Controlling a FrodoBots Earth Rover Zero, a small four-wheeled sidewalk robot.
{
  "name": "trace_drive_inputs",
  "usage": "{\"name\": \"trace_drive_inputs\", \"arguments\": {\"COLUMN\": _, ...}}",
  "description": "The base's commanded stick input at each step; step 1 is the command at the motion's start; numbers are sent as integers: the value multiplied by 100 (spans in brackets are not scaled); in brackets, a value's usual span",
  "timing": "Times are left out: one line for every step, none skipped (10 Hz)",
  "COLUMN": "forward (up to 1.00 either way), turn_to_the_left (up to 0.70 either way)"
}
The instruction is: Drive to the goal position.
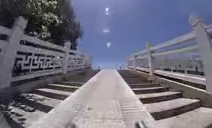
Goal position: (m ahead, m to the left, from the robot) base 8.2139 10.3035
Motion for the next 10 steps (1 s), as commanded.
{"name": "trace_drive_inputs", "arguments": {"forward": 70, "turn_to_the_left": 0}}
{"name": "trace_drive_inputs", "arguments": {"forward": 70, "turn_to_the_left": 0}}
{"name": "trace_drive_inputs", "arguments": {"forward": 70, "turn_to_the_left": 0}}
{"name": "trace_drive_inputs", "arguments": {"forward": 70, "turn_to_the_left": 0}}
{"name": "trace_drive_inputs", "arguments": {"forward": 70, "turn_to_the_left": 0}}
{"name": "trace_drive_inputs", "arguments": {"forward": 70, "turn_to_the_left": 0}}
{"name": "trace_drive_inputs", "arguments": {"forward": 70, "turn_to_the_left": 0}}
{"name": "trace_drive_inputs", "arguments": {"forward": 70, "turn_to_the_left": 0}}
{"name": "trace_drive_inputs", "arguments": {"forward": 70, "turn_to_the_left": 0}}
{"name": "trace_drive_inputs", "arguments": {"forward": 70, "turn_to_the_left": 0}}
